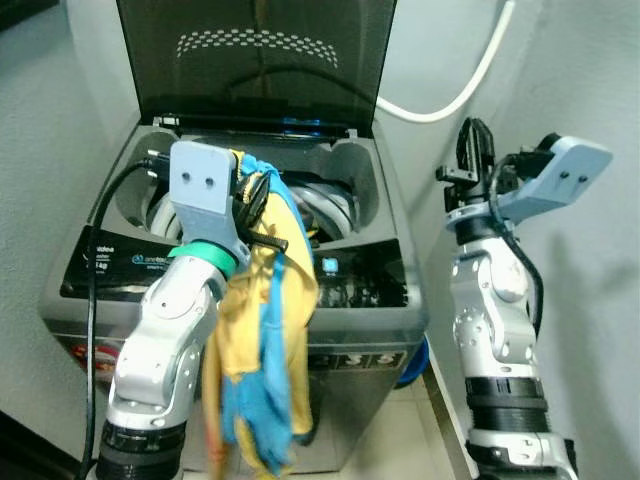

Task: Clothes washing

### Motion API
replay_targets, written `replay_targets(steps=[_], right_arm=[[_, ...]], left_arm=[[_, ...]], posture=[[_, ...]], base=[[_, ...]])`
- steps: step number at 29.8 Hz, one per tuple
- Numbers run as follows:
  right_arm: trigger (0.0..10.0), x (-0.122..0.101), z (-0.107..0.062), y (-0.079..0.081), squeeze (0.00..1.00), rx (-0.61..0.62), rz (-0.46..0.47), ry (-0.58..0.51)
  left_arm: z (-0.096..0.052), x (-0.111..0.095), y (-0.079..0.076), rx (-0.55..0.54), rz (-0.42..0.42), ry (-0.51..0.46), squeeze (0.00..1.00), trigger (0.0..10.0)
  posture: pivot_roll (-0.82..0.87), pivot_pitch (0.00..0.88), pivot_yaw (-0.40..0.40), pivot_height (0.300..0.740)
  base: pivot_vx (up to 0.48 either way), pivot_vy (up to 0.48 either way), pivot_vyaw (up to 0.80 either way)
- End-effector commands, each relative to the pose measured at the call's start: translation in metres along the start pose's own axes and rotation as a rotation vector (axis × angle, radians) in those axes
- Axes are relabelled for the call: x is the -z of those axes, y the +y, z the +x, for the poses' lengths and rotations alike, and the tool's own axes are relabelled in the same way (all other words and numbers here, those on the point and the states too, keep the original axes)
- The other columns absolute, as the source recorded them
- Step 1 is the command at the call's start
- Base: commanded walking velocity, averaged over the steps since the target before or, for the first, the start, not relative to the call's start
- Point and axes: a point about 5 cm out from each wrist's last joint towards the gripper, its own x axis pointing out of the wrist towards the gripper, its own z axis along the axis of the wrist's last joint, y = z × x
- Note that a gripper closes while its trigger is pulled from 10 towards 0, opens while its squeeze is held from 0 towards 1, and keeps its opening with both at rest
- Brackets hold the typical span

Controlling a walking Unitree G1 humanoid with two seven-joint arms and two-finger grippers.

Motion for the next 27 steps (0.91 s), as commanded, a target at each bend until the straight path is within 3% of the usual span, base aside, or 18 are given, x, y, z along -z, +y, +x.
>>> replay_targets(steps=[1,11,24,26,27], right_arm=[[10.0,0.004,-0.003,0.003,0.0,-0.015,0.001,0.021],[10.0,0.0058,-0.0034,-0.0038,0.0,0.033,-0.012,0.037],[10.0,0.0064,-0.0038,-0.0028,0.0,0.025,-0.028,0.041],[10.0,0.0061,-0.0035,-0.0018,0.0,0.016,-0.03,0.04],[10.0,0.0044,-0.0025,0.001,0.0,-0.01,-0.034,0.029]], left_arm=[[-0.0001,-0.0041,0.0026,-0.01,0.002,-0.019,0.0,10.0],[-0.0006,-0.0032,0.0019,-0.004,0.006,-0.015,0.0,10.0],[0.0003,-0.0048,0.0,0.015,0.021,-0.026,0.0,10.0],[0.0016,-0.007,-0.0003,0.028,0.032,-0.042,0.0,10.0],[0.0056,-0.012,-0.0004,0.052,0.09,-0.079,0.0,10.0]], posture=[[0.07,0.04,-0.006,0.74],[0.07,0.048,-0.003,0.74],[0.07,0.051,-0.004,0.74],[0.07,0.051,-0.004,0.74],[0.07,0.053,-0.007,0.74]], base=[[0.0,0.48,0.0],[0.0,0.451,-0.64],[0.0,0.0,0.0],[0.0,0.0,0.0],[0.0,0.0,0.0]])
